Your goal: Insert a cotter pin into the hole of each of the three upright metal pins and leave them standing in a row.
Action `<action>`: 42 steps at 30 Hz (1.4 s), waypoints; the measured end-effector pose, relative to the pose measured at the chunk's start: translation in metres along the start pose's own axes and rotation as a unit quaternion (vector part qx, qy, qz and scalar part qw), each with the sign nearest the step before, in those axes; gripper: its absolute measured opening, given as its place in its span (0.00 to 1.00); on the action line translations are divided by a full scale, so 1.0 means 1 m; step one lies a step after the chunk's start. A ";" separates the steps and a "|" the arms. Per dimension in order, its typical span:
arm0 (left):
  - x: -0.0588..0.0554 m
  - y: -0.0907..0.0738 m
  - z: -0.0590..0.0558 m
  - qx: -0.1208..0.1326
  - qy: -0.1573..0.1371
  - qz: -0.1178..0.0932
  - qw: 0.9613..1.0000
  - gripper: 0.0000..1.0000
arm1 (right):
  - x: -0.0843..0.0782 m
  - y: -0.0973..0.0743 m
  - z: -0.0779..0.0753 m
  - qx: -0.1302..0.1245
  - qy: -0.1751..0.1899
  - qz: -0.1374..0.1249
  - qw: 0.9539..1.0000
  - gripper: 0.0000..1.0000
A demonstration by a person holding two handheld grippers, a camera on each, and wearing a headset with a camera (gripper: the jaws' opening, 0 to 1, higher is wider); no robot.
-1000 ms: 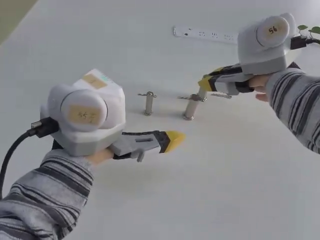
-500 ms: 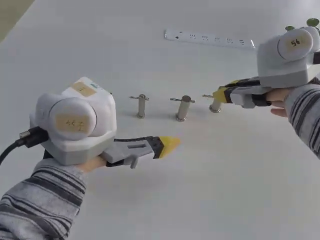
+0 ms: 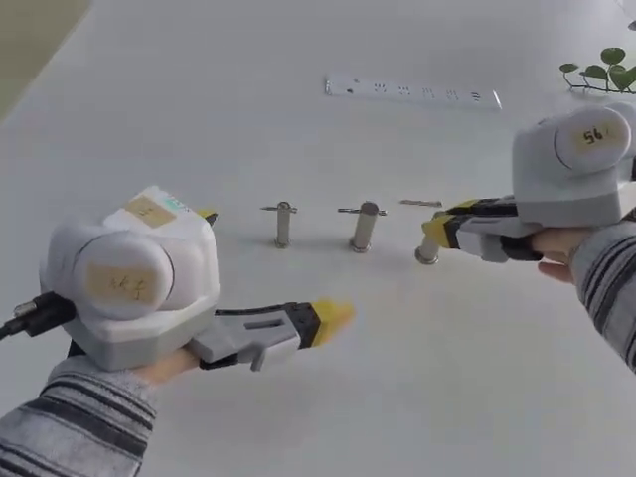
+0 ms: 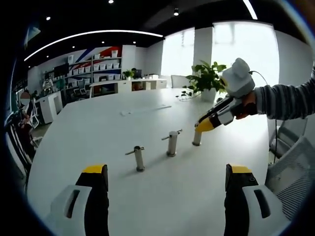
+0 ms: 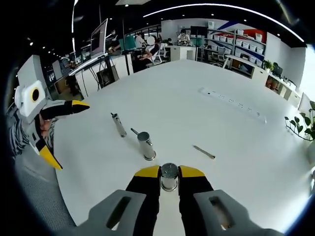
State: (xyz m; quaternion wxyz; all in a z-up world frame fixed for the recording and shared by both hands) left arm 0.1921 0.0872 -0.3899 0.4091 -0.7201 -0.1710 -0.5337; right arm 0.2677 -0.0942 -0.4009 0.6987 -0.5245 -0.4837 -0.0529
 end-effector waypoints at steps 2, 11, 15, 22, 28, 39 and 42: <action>0.000 -0.001 -0.001 0.000 0.001 -0.004 1.000 0.99 | 0.001 -0.001 0.007 -0.001 0.003 -0.002 1.000 0.08; -0.001 0.003 -0.004 -0.002 0.008 -0.006 1.000 0.98 | -0.002 0.003 0.036 0.004 -0.018 0.004 1.000 0.08; -0.005 0.003 -0.003 -0.001 0.006 -0.002 1.000 0.98 | -0.006 0.006 0.048 0.009 -0.019 0.004 1.000 0.08; -0.004 0.004 -0.001 0.003 0.009 -0.003 1.000 0.97 | -0.009 0.012 0.063 0.016 -0.006 0.002 1.000 0.08; -0.003 0.006 -0.002 0.001 0.012 -0.005 1.000 0.97 | -0.010 0.016 0.069 0.015 0.004 -0.003 1.000 0.08; -0.003 0.006 -0.002 0.000 0.010 -0.005 1.000 0.97 | -0.012 0.017 0.076 0.010 0.003 -0.016 1.000 0.09; -0.004 0.007 -0.002 0.000 0.009 -0.002 1.000 0.97 | -0.012 0.018 0.076 0.005 0.004 -0.021 1.000 0.09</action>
Point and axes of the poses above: the centre of the closed fingertips' face, and the gripper's own axes: y roughly forward along the fingers, z roughly to its left, x roughly out of its top, the point moved 4 cm from there along -y, roughly backward along the fingers, and after that the axes turned 3 degrees about -x, right-handed, at the moved point
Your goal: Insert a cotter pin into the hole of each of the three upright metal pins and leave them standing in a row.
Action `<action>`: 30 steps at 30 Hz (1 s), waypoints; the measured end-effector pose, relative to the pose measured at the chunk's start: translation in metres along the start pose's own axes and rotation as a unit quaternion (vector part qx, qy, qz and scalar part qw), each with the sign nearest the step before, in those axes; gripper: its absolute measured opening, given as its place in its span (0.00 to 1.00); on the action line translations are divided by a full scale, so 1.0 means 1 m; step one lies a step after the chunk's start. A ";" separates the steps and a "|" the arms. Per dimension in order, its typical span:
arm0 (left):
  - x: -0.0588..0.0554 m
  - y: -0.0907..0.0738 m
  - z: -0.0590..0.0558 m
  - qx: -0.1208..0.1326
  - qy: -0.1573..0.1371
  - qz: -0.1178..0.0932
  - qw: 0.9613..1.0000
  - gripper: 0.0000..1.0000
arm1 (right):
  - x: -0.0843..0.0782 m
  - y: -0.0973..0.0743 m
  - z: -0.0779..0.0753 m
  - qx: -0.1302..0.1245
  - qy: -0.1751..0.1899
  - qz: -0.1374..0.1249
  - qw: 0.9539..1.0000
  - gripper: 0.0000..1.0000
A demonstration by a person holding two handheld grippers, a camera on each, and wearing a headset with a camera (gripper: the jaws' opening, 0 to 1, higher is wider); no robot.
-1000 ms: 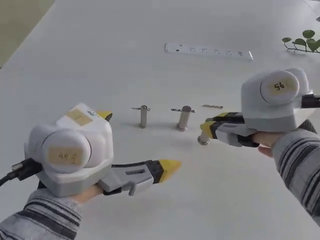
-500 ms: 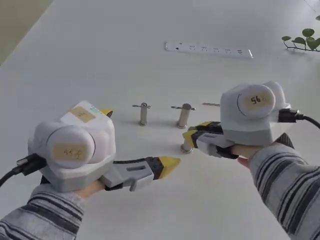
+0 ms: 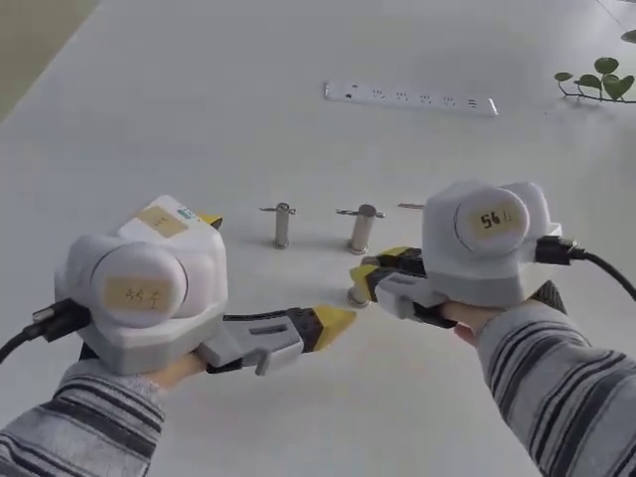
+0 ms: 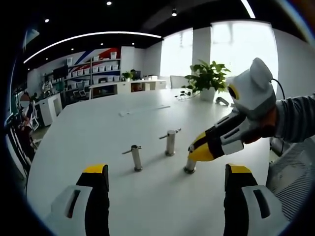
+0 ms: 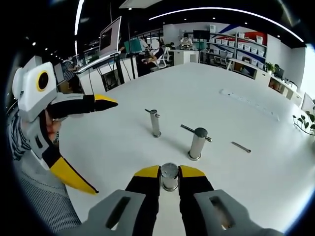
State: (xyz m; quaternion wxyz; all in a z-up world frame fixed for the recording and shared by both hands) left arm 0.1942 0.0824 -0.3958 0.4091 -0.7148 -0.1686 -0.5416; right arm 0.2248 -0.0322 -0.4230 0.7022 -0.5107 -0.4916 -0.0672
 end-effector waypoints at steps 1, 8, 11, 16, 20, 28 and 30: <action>0.000 0.000 0.000 0.000 0.000 0.000 1.000 0.97 | 0.000 0.000 0.000 -0.001 0.001 -0.001 1.000 0.09; -0.001 0.001 -0.001 -0.003 0.001 0.003 1.000 0.97 | -0.004 0.000 0.000 -0.007 0.022 -0.004 1.000 0.16; -0.001 0.001 -0.001 -0.004 0.001 0.004 1.000 0.97 | -0.006 -0.003 -0.002 -0.002 0.044 -0.012 0.999 0.20; -0.002 0.002 0.000 0.000 0.000 0.004 1.000 0.98 | -0.011 -0.014 -0.013 -0.001 0.054 -0.016 0.998 0.21; -0.001 0.002 0.001 0.012 0.012 0.004 1.000 0.98 | -0.014 -0.023 -0.022 0.008 0.073 -0.012 0.997 0.23; -0.001 0.002 0.001 0.009 0.001 0.002 1.000 0.98 | -0.013 -0.044 -0.035 0.034 0.052 -0.003 0.998 0.21; -0.001 0.002 -0.001 0.007 -0.001 0.001 1.000 0.98 | -0.013 -0.046 -0.044 0.032 0.028 0.009 0.999 0.21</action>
Point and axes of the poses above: the centre of the closed fingertips' face, and the gripper's own axes: y roughly forward along the fingers, z roughly to its left, x roughly out of its top, the point moved 4 cm from there along -y, roughly backward along the fingers, and after that the axes turned 3 degrees about -x, right-handed, at the moved point
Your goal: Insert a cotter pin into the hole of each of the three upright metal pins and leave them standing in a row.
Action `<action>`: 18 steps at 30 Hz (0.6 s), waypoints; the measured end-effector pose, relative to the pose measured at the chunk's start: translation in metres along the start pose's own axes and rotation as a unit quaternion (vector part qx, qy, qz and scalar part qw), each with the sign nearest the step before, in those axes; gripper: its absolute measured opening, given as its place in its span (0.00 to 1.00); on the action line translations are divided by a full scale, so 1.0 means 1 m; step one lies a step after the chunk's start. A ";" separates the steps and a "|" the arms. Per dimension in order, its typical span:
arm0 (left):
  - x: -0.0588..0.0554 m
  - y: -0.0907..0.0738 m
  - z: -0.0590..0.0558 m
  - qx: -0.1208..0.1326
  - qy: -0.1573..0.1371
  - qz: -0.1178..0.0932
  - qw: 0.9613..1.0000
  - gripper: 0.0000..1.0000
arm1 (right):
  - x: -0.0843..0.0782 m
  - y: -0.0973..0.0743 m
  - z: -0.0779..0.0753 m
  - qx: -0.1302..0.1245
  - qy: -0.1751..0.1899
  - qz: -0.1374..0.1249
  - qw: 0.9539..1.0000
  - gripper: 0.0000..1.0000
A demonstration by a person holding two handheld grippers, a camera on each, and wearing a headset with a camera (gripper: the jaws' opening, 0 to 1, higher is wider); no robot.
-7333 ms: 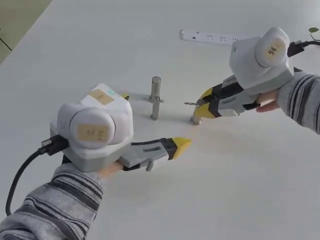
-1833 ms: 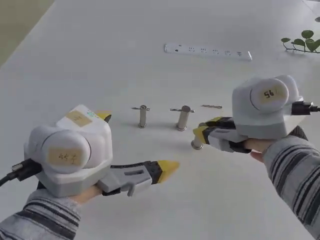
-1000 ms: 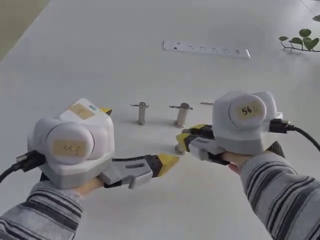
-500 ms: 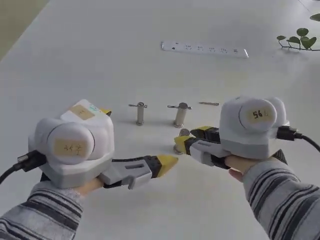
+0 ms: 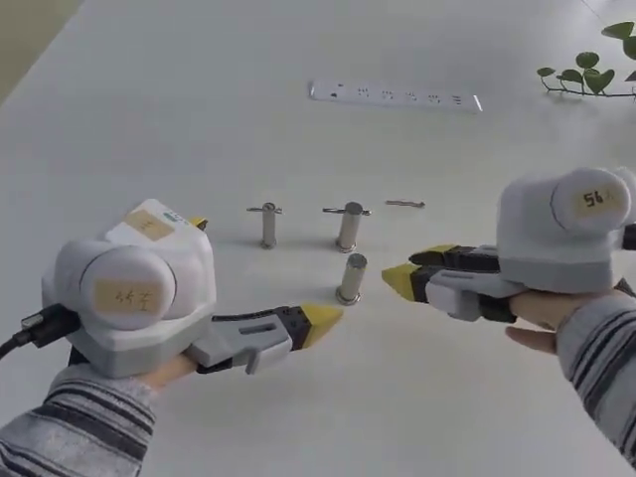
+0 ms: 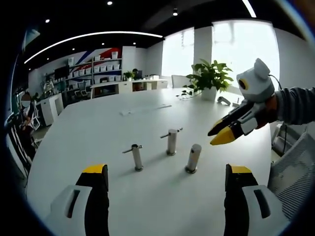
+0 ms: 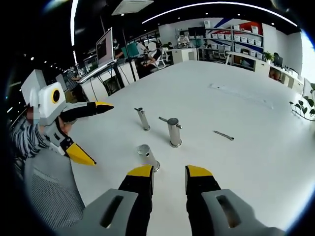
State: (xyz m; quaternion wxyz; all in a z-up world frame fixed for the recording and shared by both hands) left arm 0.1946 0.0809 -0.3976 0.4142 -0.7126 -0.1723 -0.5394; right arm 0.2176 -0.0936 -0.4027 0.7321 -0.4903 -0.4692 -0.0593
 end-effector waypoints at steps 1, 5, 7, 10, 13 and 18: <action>0.000 0.000 0.000 0.000 0.000 0.000 1.000 0.98 | 0.001 -0.001 -0.004 0.000 -0.008 0.003 1.000 0.21; 0.000 0.001 -0.001 -0.001 0.001 0.000 1.000 0.98 | 0.010 -0.003 -0.021 0.000 -0.042 0.012 0.999 0.21; 0.000 0.001 -0.001 -0.001 -0.002 -0.004 1.000 0.98 | 0.015 -0.002 -0.030 0.005 -0.062 0.021 0.998 0.20; 0.000 0.001 0.000 0.001 -0.002 -0.004 1.000 0.98 | 0.021 0.003 -0.045 0.011 -0.090 0.033 0.995 0.19; -0.001 0.001 0.001 0.001 -0.003 -0.003 1.000 0.98 | 0.026 0.008 -0.054 0.023 -0.100 0.043 0.994 0.19; 0.002 0.001 0.000 0.000 -0.013 -0.017 1.000 0.96 | 0.028 0.021 -0.069 0.029 -0.149 0.067 0.986 0.16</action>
Point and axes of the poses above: the centre of the closed fingertips' face, and the gripper's own axes: y roughly forward along the fingers, z roughly to its left, x roughly out of its top, the point moved 4 cm from there along -y, roughly backward along the fingers, and after that the axes turned 3 degrees about -x, right-handed, at the moved point
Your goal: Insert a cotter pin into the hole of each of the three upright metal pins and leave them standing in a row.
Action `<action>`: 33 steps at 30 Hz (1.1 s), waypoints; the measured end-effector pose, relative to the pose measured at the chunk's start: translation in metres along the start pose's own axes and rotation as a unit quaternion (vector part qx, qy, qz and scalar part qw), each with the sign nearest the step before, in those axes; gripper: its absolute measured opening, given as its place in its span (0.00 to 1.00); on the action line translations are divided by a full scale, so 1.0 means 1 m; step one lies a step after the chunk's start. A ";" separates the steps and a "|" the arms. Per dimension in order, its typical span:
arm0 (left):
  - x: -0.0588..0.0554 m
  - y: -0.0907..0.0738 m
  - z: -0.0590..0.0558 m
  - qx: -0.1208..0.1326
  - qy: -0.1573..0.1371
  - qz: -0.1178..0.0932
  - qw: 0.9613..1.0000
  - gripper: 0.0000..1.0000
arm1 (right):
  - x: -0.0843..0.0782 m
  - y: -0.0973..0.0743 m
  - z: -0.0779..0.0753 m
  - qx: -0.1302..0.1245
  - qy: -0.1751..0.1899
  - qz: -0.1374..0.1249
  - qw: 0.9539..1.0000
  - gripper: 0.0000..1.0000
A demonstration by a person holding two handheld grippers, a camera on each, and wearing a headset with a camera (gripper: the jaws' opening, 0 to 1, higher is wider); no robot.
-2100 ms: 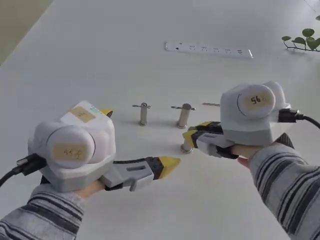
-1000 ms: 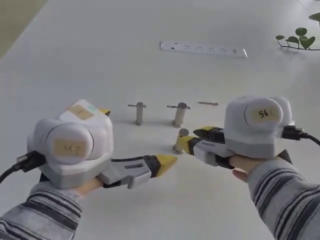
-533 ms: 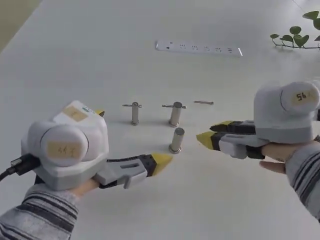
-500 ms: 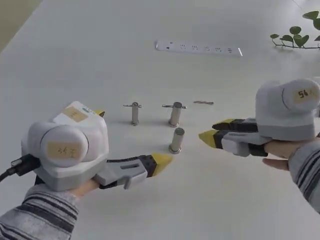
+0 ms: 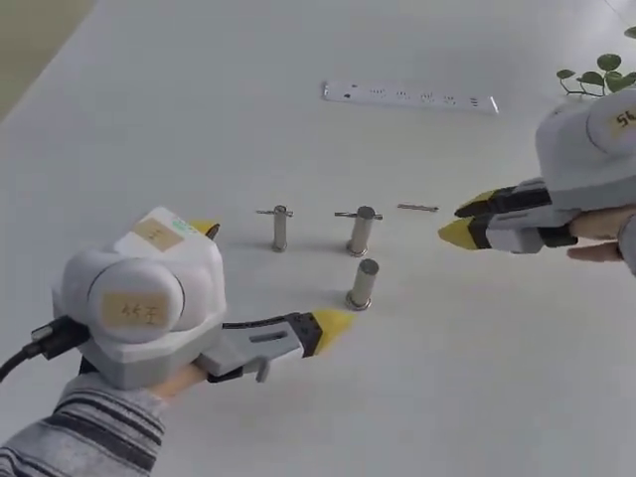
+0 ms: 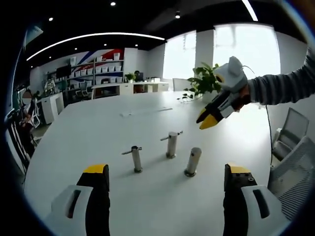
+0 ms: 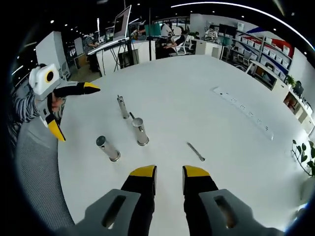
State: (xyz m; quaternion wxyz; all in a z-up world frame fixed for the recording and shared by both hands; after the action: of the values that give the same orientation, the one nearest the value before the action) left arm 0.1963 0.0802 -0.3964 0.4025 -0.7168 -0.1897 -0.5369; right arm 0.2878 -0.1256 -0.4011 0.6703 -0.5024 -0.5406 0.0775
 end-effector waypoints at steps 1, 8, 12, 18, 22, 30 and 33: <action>0.000 0.000 0.000 0.000 0.000 0.000 1.000 0.96 | 0.000 0.002 -0.003 -0.001 -0.005 0.006 1.000 0.16; 0.001 0.000 -0.001 -0.001 0.002 -0.002 1.000 0.95 | 0.005 0.020 -0.025 0.000 -0.032 0.028 0.999 0.13; -0.001 0.000 -0.001 -0.001 0.002 0.004 1.000 0.95 | 0.008 0.032 -0.034 0.000 -0.066 0.040 0.997 0.13; -0.002 0.001 -0.002 -0.005 0.002 0.006 1.000 0.94 | 0.001 0.051 -0.044 0.010 -0.079 0.070 0.994 0.12; -0.003 0.003 -0.006 -0.013 0.009 0.010 1.000 0.94 | -0.001 0.059 -0.050 0.019 -0.075 0.084 0.993 0.11; -0.004 0.004 -0.008 -0.018 0.007 0.014 1.000 0.93 | -0.003 0.068 -0.056 0.035 -0.058 0.096 0.993 0.08; -0.004 0.004 -0.007 -0.016 0.005 0.014 1.000 0.93 | -0.004 0.069 -0.055 0.039 -0.067 0.101 0.992 0.05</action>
State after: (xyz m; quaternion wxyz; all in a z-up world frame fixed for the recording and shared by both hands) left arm 0.1934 0.0732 -0.4011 0.3997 -0.7228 -0.1690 -0.5377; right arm 0.3608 -0.1273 -0.4514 0.6407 -0.5216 -0.5269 0.1997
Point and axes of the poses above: the centre of the closed fingertips' face, and the gripper's own axes: y roughly forward along the fingers, z roughly to its left, x roughly out of its top, the point moved 4 cm from there along -y, roughly backward along the fingers, and after that the axes turned 3 degrees about -x, right-handed, at the moved point
